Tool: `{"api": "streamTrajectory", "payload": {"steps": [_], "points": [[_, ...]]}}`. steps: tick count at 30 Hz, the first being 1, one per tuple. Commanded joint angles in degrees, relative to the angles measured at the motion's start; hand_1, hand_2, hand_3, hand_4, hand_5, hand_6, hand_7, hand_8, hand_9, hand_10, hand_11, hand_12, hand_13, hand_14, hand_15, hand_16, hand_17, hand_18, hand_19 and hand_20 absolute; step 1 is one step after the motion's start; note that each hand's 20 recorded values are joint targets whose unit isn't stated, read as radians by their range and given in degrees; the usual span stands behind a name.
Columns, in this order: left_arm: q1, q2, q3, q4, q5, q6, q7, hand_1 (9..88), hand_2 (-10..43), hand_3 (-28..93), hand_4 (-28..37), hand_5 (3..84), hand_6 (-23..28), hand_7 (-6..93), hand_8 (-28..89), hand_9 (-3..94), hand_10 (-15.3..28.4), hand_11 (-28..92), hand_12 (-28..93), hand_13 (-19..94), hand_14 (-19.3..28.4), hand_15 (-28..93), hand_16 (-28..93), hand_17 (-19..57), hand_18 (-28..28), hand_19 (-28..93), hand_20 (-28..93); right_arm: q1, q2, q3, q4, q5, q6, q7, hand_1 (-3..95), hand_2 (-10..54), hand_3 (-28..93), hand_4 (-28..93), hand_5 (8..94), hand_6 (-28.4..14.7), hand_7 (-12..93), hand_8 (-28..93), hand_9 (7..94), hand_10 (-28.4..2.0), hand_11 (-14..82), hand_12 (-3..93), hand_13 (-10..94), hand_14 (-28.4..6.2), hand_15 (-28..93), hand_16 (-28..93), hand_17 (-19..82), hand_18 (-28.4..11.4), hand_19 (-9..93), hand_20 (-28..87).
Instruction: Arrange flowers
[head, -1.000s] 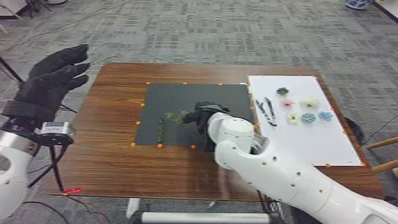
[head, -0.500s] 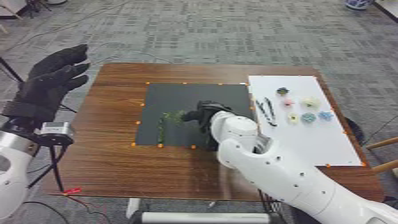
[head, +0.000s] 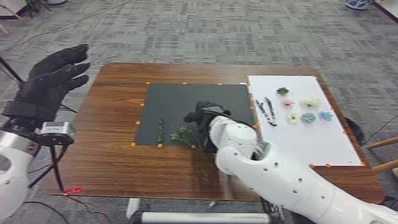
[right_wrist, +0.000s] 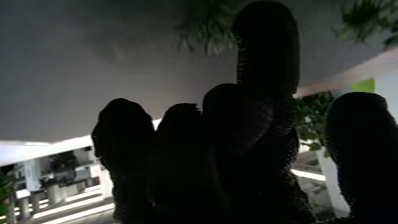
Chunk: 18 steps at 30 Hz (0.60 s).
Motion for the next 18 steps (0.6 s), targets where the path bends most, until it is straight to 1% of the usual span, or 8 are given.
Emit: {"api": "streamTrajectory", "payload": {"steps": [1,2,3,5,7,9,13,18], "points": [[1.0,-1.02,-1.18,-0.81,-0.26,0.51,0.33,26.2,-6.2,71,-26.8,22.8,2.0,20.5,-10,14.5,8.9,20,19,5,11.6,38,-5,-11.4,17.5,39,8,-2.4,14.0,3.4,-11.4,-4.2,7.4,-9.7,16.6,13.6,88,-18,72.3,-1.7,40,-5,74.8,-12.8,57.1,47.9,73,-10.3,82,40,38,-24.2,93,50],[1.2,-1.09,-1.36,-0.91,-0.22,0.58,0.47,26.3,-6.2,71,-26.8,22.8,2.0,20.5,-10,14.5,8.9,20,19,5,11.6,38,-5,-11.4,17.5,39,8,-3.0,16.1,3.8,-12.4,-4.5,9.9,-11.9,18.4,13.7,89,-17,69.2,-1.9,38,7,72.9,-13.4,57.1,47.7,72,-10.3,82,40,36,-23.9,92,49],[1.3,-1.13,-1.47,-0.94,-0.26,0.51,0.45,26.2,-6.2,71,-26.7,22.8,2.0,20.5,-10,14.5,8.9,20,19,5,11.6,38,-5,-11.4,17.5,39,8,-4.8,18.0,5.7,-13.2,-3.5,11.5,-17.0,21.1,13.6,92,-13,65.9,-2.2,39,13,71.1,-13.2,52.5,55.7,70,-10.4,82,39,35,-23.5,91,49],[1.5,-1.13,-1.66,-0.98,-0.24,0.59,0.53,26.3,-6.0,71,-26.6,22.8,2.1,20.5,-10,14.5,8.9,20,19,5,11.7,38,-5,-11.4,17.5,39,8,-9.1,20.7,10.9,-14.4,2.1,12.5,-28.0,26.6,14.3,93,-6,61.8,-2.3,41,14,70.3,-12.0,44.1,66.8,68,-10.0,81,42,33,-22.1,89,50],[2.0,-1.29,-2.1,-1.18,-0.43,0.61,0.63,26.3,-5.9,71,-26.5,22.8,2.1,20.4,-10,14.5,9.0,20,19,5,11.7,37,-5,-11.4,17.6,39,8,-14.4,21.6,17.7,-14.4,5.5,7.6,-41.3,27.5,16.7,93,-3,60.5,-2.1,42,12,69.1,-11.8,43.4,68.9,66,-10.2,79,45,31,-21.4,87,51],[2.1,-1.25,-2.19,-1.23,-0.36,0.78,0.68,26.3,-5.9,71,-26.5,22.8,2.1,20.4,-10,14.5,9.0,20,19,5,11.8,38,-5,-11.5,17.6,39,8,-16.7,22.5,19.8,-14.2,5.5,4.6,-47.9,28.4,19.0,93,-6,58.8,-1.4,39,6,66.6,-12.1,43.0,68.4,63,-10.1,78,46,29,-20.7,85,52],[1.7,-1.21,-1.95,-1.22,-0.32,0.75,0.86,26.3,-5.9,71,-26.4,22.8,2.1,20.3,-10,14.5,9.1,20,19,5,12.0,38,-5,-11.4,17.6,39,8,-16.0,23.4,18.6,-12.4,4.4,-2.6,-54.1,30.4,18.3,93,-11,52.7,0.4,38,-13,62.0,-11.9,44.0,66.5,59,-9.9,77,47,28,-19.9,82,52],[0.9,-0.81,-1.38,-1.0,-0.31,0.44,0.95,26.2,-5.9,71,-26.2,22.7,2.1,20.2,-10,14.5,9.0,20,19,5,12.0,38,-5,-11.5,17.6,39,8,-15.5,25.4,16.2,-11.1,1.3,-6.5,-56.6,31.3,17.5,93,-12,46.1,1.1,34,-17,56.5,-12.5,45.0,64.9,54,-10.6,76,47,26,-19.7,80,52]]}}
